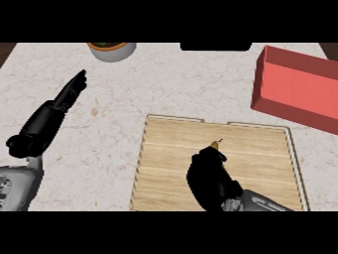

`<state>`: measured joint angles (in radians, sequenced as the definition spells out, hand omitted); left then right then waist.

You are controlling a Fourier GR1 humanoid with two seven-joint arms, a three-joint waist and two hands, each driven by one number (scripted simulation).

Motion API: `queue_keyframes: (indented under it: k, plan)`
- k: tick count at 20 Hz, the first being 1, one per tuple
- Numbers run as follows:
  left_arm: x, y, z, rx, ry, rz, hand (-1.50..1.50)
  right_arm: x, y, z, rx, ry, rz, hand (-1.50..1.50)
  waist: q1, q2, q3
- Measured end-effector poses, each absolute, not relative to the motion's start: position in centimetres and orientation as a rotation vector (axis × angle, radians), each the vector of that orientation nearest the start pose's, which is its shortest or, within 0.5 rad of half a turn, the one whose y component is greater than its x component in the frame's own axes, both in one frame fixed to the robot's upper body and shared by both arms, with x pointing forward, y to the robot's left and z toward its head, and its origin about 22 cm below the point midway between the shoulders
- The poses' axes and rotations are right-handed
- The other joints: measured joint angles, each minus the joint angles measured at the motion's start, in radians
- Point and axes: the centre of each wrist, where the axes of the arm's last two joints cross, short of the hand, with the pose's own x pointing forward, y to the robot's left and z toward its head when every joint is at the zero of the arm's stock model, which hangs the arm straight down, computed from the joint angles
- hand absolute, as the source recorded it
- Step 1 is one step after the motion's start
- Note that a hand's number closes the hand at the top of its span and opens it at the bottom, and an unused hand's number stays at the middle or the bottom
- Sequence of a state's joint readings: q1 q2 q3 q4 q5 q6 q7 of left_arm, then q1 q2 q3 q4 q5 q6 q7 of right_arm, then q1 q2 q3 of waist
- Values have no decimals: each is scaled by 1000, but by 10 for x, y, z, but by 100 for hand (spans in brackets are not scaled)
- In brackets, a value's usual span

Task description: Pick the pear from the tray and place it in the cardboard box

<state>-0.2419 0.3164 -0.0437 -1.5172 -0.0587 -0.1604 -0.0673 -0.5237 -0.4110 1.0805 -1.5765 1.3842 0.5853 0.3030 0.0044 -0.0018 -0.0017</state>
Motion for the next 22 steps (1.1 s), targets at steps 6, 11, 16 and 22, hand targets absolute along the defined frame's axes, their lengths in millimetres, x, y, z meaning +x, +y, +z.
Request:
queue_keyframes:
  k: [6,11,16,22]
  plan:
    - [292,270,66,99,-1763,-522,0,228,-116,47,-685,-1394,2164,150,-12,9,2]
    - [291,274,67,108,-1759,-517,0,240,-158,56,-443,-1670,1949,150,-12,8,4]
    - [291,278,62,114,-1750,-523,0,241,-196,83,-427,-1898,1847,150,-16,3,3]
    - [287,274,65,109,-1741,-520,0,241,-239,134,-503,-2037,1622,150,-20,-2,2]
